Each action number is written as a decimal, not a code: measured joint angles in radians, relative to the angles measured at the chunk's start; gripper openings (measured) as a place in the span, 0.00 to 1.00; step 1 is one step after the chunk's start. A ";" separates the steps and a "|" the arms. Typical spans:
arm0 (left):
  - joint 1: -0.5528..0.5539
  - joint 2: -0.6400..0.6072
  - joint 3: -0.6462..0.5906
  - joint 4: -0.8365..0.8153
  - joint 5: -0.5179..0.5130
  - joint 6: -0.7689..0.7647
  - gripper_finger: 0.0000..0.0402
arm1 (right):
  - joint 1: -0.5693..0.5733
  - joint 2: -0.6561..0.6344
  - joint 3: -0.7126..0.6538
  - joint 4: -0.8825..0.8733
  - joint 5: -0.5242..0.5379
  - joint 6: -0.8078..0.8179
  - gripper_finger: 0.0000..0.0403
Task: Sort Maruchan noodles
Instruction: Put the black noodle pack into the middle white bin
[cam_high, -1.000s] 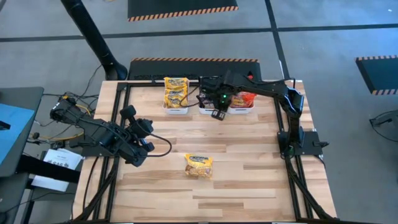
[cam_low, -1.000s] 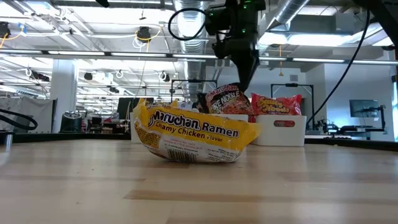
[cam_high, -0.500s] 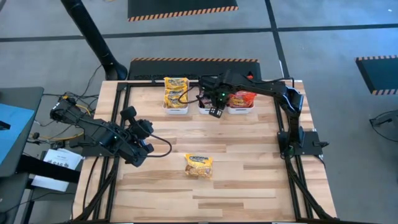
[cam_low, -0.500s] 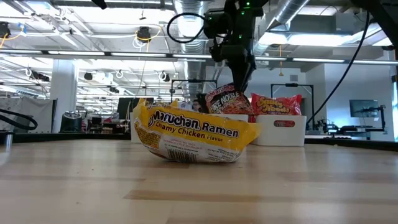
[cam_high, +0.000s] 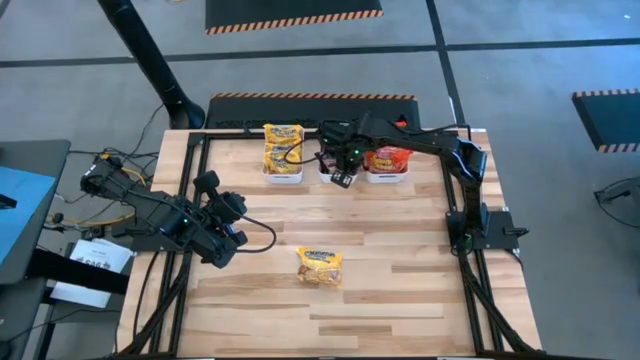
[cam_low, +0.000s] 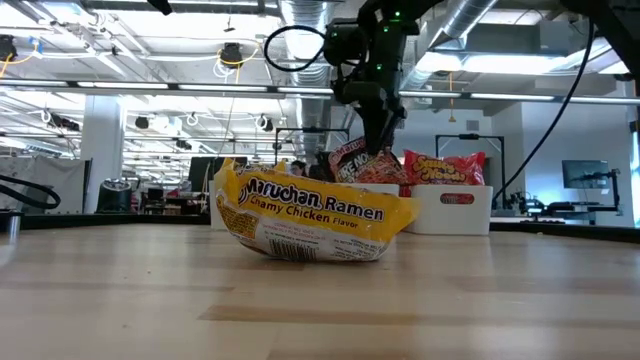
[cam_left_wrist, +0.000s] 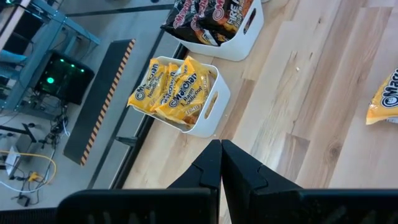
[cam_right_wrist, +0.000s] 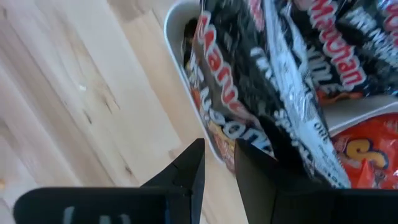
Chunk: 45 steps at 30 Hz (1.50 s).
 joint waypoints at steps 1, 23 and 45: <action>0.000 0.000 0.000 0.000 0.000 0.000 0.00 | 0.000 0.008 0.001 0.018 0.005 0.000 0.28; 0.000 0.000 0.000 -0.001 -0.003 0.029 0.00 | -0.028 0.127 0.002 0.182 0.049 0.105 0.28; 0.000 0.000 0.000 0.000 -0.002 0.013 0.00 | -0.029 0.145 0.001 -0.033 0.039 0.133 0.28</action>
